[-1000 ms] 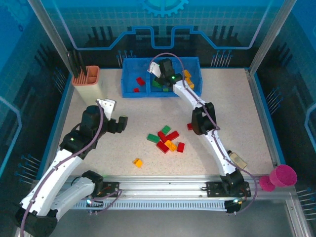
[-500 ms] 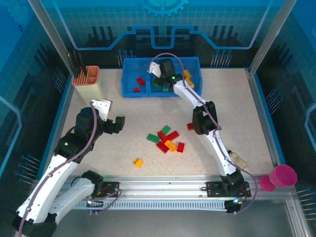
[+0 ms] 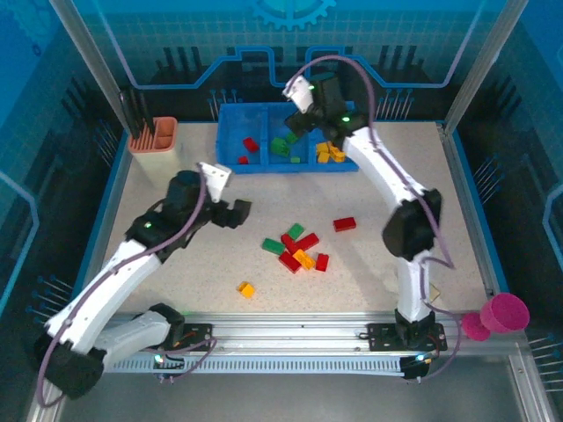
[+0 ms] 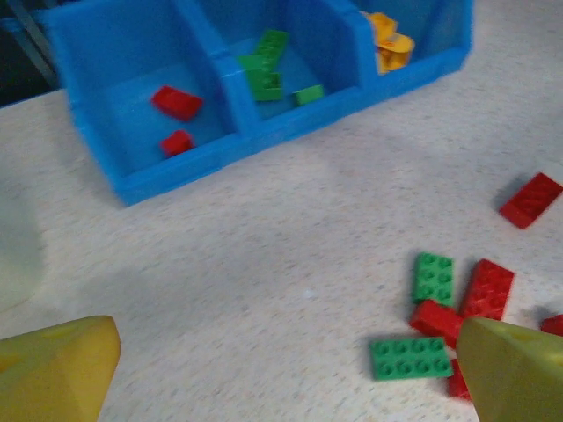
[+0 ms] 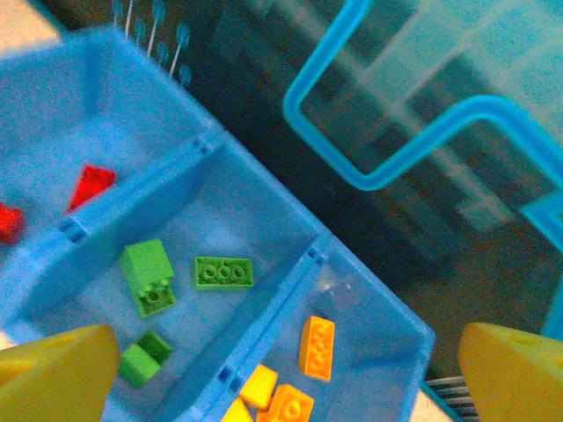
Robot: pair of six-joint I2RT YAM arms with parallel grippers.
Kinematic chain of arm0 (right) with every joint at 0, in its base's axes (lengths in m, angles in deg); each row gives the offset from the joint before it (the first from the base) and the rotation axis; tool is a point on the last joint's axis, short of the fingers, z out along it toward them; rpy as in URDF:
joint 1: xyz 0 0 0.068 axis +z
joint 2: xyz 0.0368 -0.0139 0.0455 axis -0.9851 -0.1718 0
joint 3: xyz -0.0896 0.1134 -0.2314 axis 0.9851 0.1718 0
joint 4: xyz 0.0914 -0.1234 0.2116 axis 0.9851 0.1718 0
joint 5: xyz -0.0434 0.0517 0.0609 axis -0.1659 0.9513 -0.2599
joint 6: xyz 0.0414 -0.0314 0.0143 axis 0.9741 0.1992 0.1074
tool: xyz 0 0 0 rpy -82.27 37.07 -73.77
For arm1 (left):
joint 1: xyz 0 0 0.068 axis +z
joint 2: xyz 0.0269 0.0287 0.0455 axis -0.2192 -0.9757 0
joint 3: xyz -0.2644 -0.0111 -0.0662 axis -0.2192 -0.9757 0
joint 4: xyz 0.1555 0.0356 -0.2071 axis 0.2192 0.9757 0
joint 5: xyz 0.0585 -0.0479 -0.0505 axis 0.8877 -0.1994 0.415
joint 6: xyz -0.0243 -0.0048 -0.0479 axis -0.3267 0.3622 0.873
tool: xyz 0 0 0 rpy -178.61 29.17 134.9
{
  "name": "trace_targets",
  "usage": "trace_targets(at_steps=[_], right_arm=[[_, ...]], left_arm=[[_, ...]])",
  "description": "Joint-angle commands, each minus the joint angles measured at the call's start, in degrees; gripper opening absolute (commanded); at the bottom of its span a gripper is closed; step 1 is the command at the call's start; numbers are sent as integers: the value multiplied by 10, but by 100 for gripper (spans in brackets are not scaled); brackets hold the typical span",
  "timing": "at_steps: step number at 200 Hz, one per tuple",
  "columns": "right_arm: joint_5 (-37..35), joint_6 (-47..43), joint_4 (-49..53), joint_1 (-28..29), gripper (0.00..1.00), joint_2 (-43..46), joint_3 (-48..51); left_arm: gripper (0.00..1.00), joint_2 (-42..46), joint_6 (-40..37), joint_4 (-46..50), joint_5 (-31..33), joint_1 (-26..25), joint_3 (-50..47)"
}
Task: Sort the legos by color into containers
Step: Pick up the lego from the center of the table.
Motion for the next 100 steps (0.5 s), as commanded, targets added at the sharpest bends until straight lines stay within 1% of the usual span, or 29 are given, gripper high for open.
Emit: trace_targets(at_steps=[1,12,23,34,45,69,83,100], right_arm=[[31,139,79,-30,100,116,91],[80,196,87,-52,100,175,171],[139,241,65,-68,100,246,270],[154,279,27,-71,100,316,374],[171,307,15,-66,100,373,454],[148,364,19,-61,100,482,585],[131,385,27,-69,100,542,637],[128,412,58,-88,100,586,660]], left_arm=[[99,-89,-16,-83,-32,-50,59],[98,-157,-51,-77,-33,-85,101],[98,-219,-91,-71,-51,-113,138],[99,-271,-113,-82,-91,-129,162],[99,-316,-128,-97,-123,-138,181],[99,-416,-129,-104,-157,-157,239],[99,-466,-132,-102,-150,-177,272],[99,-521,-138,-99,-135,-198,306]])
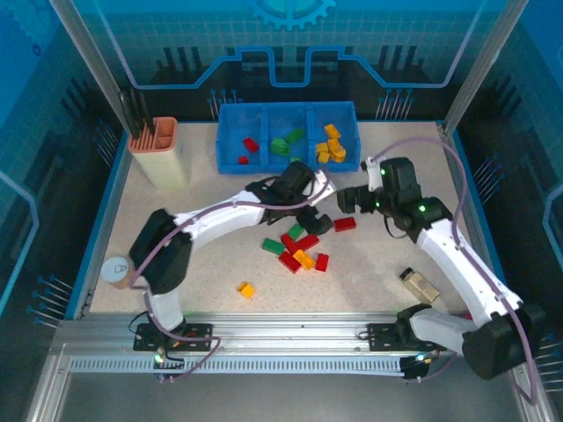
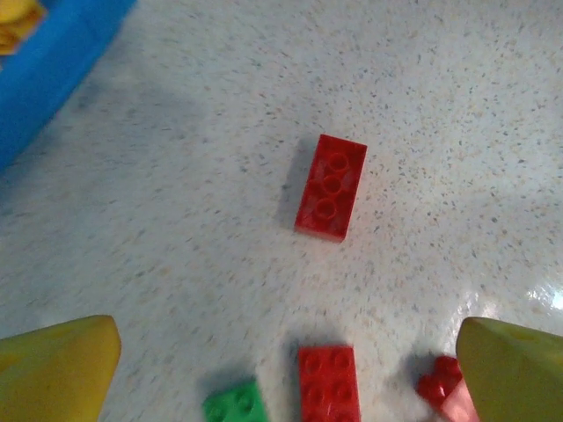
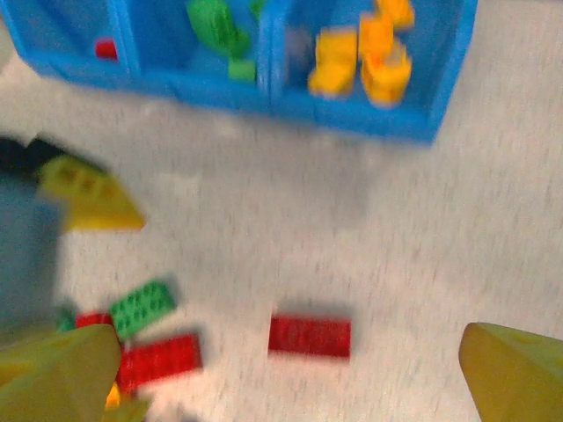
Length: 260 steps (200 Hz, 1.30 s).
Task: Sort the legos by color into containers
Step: Pick up the lego from the center of the table.
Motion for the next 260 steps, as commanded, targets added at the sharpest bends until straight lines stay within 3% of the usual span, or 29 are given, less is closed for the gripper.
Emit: trace_targets(at_steps=[1,71,104,134,177,260], right_arm=[[13,73,29,-13,100,68,24],[-12,104,88,-26,100,133,38],[33,83,58,-51,100,159,43],[80,64,67,-99,100,161,38],[129,23,87,-206,100,173,55],[204,22,44,-216,100,158,89]], left_arm=[[99,-54,-23,-14,-15,-32,60],[99,-215,-4,-20,21,-69,165],[99,-244,1,-33,54,-70,191],[97,-293,1,16,54,-71,254],[70,-337,26,70,53,-71,306],[33,-339,46,122,58,-71,284]])
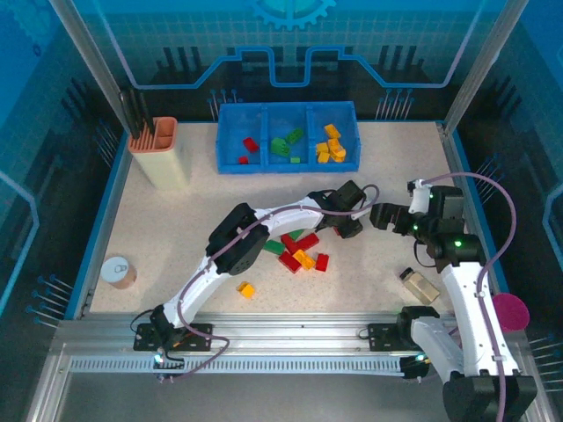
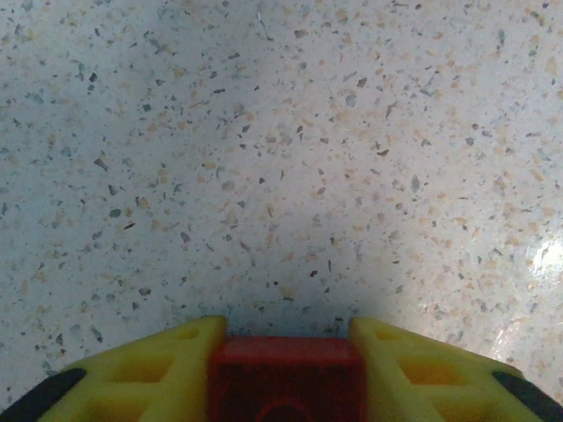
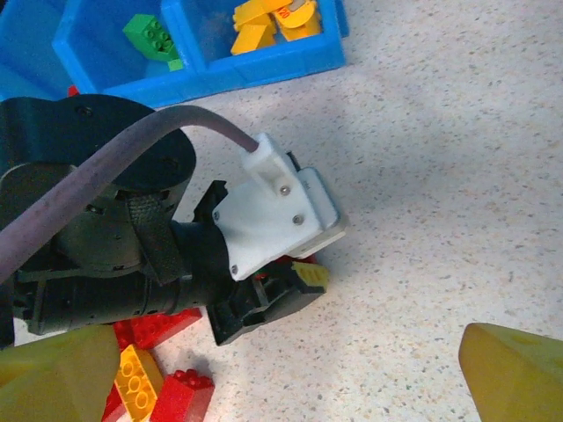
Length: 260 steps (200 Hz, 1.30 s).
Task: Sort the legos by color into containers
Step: Pick up the lego from the center of the table, then place the lego in the container.
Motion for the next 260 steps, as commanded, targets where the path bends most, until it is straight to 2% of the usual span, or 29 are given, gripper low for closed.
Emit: trace_targets(at_steps=[1,23,65,94,120,159,200,218,240,260], right_arm=[[50,-12,-16,-10,100,7,2],[88,-17,-23,-7,100,22,6],[97,-33,13,9,100,29,-10],[153,-32,16,31,100,45,-23],[199,9,10,32,100,73,-25],[137,14,-5,31,100,82,-25],[121,25,-67,28,100,62,8],[120,27,-89,27,100,40,22],[127,32,-121,27,100,13,34],[129,26,-147,27,100,-16,32]], left_arm=[[33,-17,8,72,-3,-3,-14],[26,-15,9,74,-3,-2,-21],[18,4,28,78,-10,4,-38],[15,40,63,73,-9,22,-60],[14,97,80,45,-3,38,-90],[13,168,94,29,10,72,-93],[14,254,96,19,48,141,-108],[14,280,93,16,86,182,-107],[14,289,114,15,123,242,-95],[14,276,130,-1,132,294,-77]])
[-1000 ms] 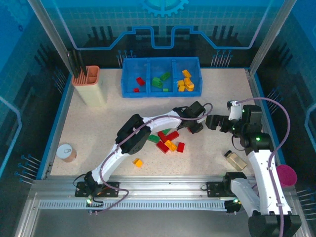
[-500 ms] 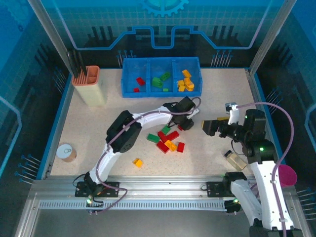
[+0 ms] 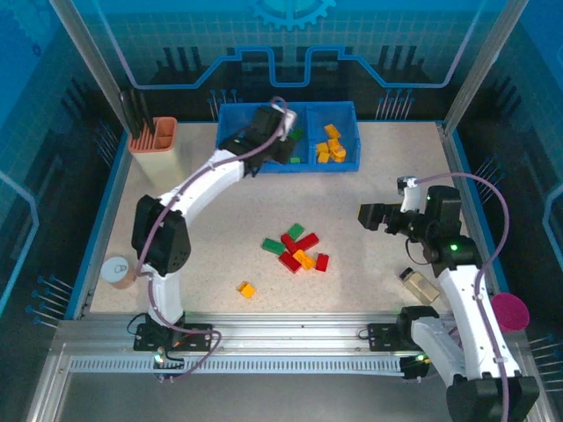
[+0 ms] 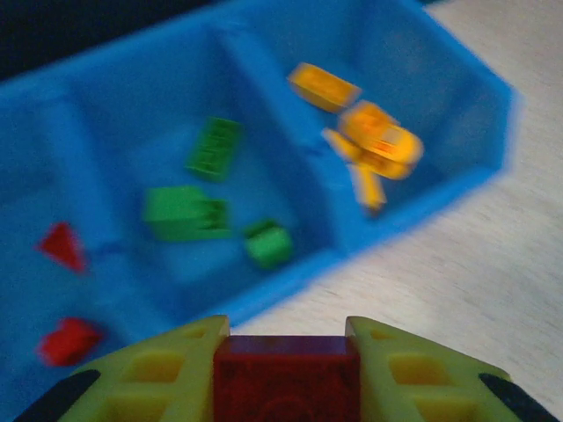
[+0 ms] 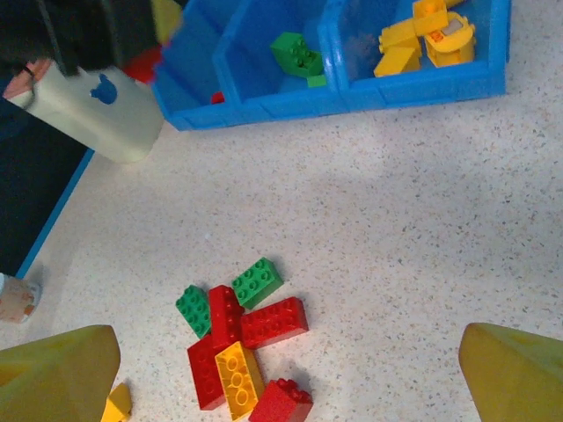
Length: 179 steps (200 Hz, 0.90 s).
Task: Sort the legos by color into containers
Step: Place the lego in the container.
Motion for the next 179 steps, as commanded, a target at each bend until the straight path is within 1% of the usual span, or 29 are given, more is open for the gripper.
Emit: trace_targets(at_steps=[1,29,39,60,84,102,106,116,134,179], right_arm=[[-1,1,-55,3,100,-23,1],[2,1,-76,3,100,-81,-18],[12,-1,-81,4,100,-107,-27],[21,-1,-104,7,100,-151,-38],[27,-6,-121,11,100,-187,-54],[29,-15,-124,14,100,-208,-56],[30,-17,-126,15,100,-213,-70],[35,-22,-125,16,100,-227,-76],[45,-28,-123,18,100,-250,-82],[53,-33,-132,29,100,-285,-86]], left_arm=[[14,-10,31,-9,42,52,21],[14,-78,52,-1,32,102,98],[14,-115,58,3,33,114,130],[14,-204,77,22,30,135,230],[14,-311,83,49,30,147,363],[14,-391,69,74,48,148,466],[15,-406,62,78,57,148,489],[15,-436,50,86,76,150,525],[15,-450,38,71,89,156,519],[17,-435,8,51,104,164,486]])
